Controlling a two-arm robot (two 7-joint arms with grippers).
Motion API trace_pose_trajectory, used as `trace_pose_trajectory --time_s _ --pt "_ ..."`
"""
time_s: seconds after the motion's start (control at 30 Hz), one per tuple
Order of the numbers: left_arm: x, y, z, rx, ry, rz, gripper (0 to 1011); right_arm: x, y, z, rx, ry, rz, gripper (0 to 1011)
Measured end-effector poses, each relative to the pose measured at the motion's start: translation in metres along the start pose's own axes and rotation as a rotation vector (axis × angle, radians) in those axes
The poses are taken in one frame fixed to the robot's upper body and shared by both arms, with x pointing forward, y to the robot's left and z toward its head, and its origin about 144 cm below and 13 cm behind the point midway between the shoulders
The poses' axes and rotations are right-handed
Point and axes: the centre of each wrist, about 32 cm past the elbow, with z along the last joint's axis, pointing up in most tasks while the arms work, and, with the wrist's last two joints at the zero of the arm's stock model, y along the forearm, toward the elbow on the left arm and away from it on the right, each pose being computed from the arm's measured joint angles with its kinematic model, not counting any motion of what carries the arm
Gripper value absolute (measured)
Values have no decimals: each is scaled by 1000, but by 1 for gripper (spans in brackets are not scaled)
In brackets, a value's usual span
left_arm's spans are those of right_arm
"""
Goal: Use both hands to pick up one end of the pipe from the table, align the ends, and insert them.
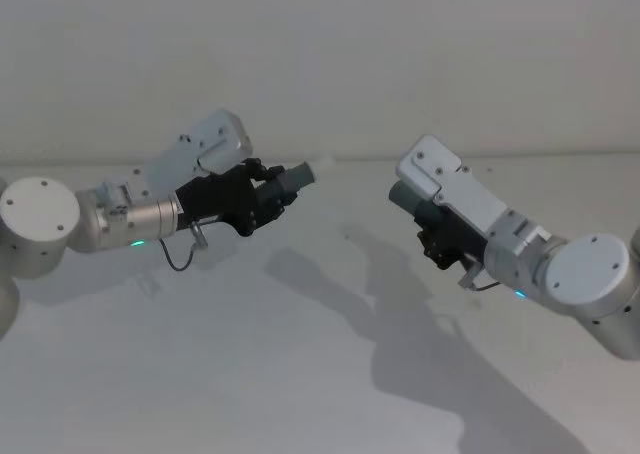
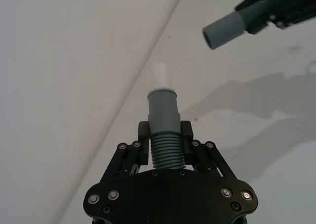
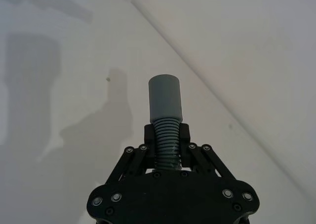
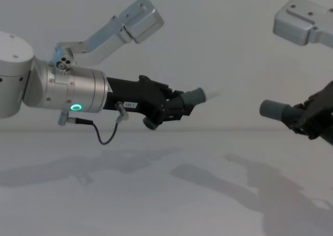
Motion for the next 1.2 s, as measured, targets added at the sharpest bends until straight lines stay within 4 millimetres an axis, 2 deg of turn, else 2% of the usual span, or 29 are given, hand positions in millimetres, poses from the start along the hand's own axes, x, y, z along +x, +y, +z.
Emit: trace_pose_trajectory --time_s 0.6,1.2 --pt "21 7 -10 -134 -303 -144 340 17 -14 2 48 -265 28 244" --pt "29 6 -12 -172 -419 -179 341 21 -23 9 147 -450 101 245"
